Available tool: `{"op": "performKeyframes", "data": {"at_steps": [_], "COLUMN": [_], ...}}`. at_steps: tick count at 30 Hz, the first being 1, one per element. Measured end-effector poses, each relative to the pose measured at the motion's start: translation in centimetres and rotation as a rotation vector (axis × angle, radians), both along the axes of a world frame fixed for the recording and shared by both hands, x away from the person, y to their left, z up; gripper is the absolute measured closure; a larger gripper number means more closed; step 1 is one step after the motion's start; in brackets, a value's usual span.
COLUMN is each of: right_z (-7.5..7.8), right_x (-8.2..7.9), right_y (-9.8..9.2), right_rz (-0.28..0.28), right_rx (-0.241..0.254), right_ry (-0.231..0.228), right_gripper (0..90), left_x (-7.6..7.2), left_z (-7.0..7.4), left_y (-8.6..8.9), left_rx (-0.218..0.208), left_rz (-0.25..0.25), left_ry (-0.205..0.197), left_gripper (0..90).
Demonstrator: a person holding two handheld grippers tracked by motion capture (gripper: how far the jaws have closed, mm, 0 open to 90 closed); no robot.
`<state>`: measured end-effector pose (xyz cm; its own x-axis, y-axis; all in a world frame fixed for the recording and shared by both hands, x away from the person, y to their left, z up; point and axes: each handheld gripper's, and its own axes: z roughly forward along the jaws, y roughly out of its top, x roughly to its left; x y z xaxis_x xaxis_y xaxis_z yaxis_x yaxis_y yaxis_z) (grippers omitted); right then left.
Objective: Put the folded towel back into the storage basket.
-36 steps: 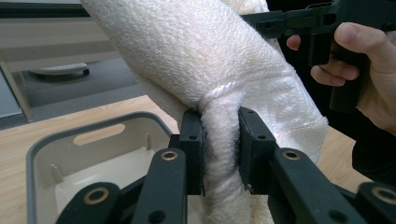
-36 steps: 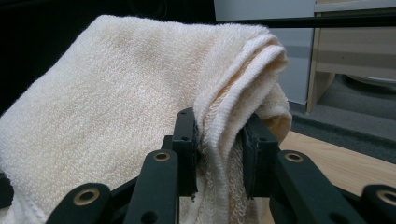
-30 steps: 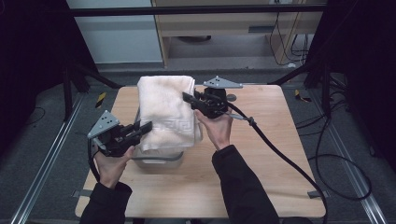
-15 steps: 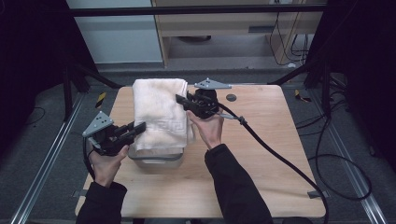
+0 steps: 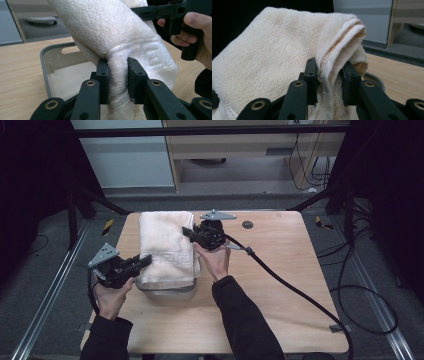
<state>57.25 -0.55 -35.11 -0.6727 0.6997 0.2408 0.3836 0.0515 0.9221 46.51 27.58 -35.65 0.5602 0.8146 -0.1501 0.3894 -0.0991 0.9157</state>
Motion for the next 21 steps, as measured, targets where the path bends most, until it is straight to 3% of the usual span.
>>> {"op": "performKeyframes", "data": {"at_steps": [21], "right_z": [-4.3], "right_x": [1.7], "right_y": [2.0], "right_rz": [-0.019], "right_rx": [-0.029], "right_ry": [0.068], "right_gripper": [70.6], "left_x": [1.8], "left_z": [-2.9], "left_y": [1.0], "left_rx": [0.061], "left_rz": [0.039], "left_ry": [0.089], "left_gripper": [73.2]}}
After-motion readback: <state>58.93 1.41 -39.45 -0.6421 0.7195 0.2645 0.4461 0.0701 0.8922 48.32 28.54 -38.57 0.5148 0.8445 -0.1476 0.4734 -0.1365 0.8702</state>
